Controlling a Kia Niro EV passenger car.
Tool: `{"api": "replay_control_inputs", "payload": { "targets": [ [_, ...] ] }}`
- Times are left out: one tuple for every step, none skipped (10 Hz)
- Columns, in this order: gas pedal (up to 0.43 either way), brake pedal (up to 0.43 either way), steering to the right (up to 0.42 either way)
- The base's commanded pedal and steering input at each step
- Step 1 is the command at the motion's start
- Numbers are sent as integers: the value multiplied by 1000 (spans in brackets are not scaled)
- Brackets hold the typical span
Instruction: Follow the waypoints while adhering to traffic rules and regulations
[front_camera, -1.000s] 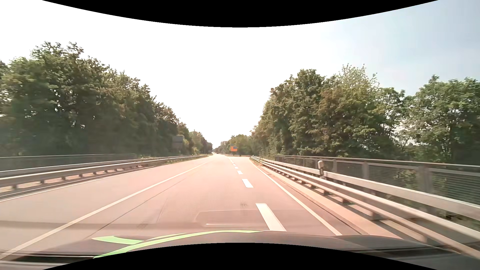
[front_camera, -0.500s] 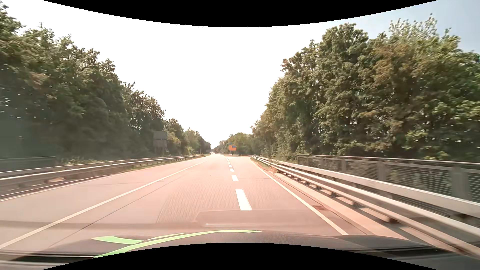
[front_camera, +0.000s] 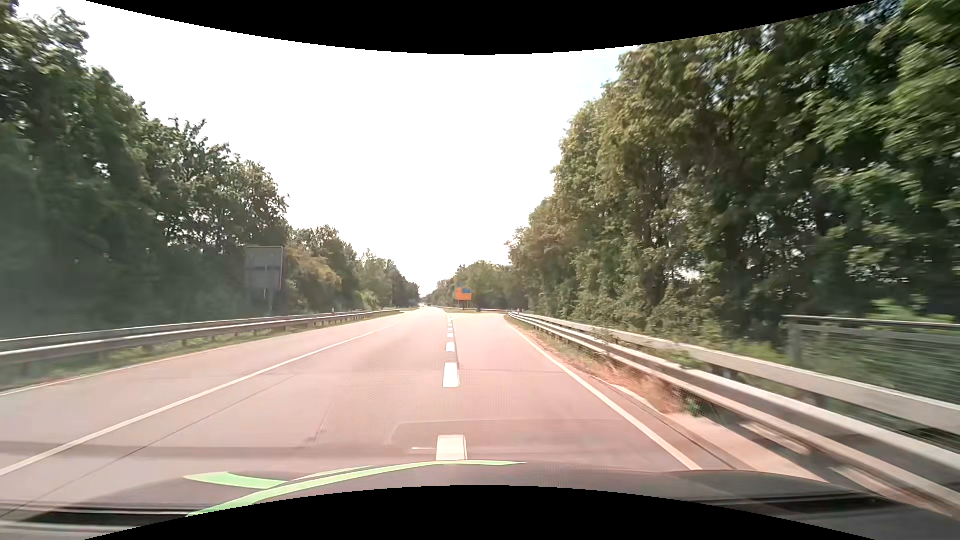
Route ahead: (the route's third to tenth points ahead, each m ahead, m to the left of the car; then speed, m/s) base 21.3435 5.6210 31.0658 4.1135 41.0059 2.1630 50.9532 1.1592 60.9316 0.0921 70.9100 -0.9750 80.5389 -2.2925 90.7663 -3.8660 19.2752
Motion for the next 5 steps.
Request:
{"api": "replay_control_inputs", "payload": {
  "targets": [
    [0, 0, 2],
    [0, 0, 2],
    [0, 0, 2],
    [0, 0, 3],
    [0, 0, 3]
  ]
}}
